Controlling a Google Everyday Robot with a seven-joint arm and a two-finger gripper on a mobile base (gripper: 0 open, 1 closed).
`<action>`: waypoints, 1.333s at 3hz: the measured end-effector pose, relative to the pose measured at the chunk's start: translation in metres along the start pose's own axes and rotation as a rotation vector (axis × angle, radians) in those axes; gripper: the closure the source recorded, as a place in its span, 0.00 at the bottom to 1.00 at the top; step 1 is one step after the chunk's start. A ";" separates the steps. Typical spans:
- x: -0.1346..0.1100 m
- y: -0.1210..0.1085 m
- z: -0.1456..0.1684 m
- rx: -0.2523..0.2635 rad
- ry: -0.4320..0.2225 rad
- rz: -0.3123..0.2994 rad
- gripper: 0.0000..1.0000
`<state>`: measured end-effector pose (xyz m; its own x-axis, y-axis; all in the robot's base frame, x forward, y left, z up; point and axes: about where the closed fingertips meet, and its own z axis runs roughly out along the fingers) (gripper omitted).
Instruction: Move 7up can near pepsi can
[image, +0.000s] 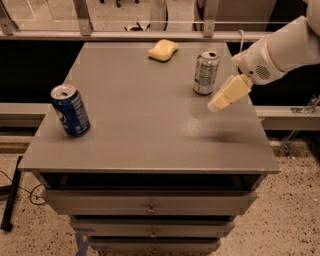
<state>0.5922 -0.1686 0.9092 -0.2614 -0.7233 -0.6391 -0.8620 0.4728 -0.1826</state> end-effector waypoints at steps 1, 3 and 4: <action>-0.011 -0.022 0.028 0.007 -0.138 0.062 0.00; -0.032 -0.061 0.061 0.037 -0.375 0.137 0.00; -0.030 -0.071 0.071 0.037 -0.456 0.214 0.18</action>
Offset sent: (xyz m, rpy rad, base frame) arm 0.1006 0.0277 -0.0099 0.4344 -0.1813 -0.0549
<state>0.6917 -0.1446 0.8882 -0.2070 -0.3190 -0.9249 -0.7919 0.6098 -0.0331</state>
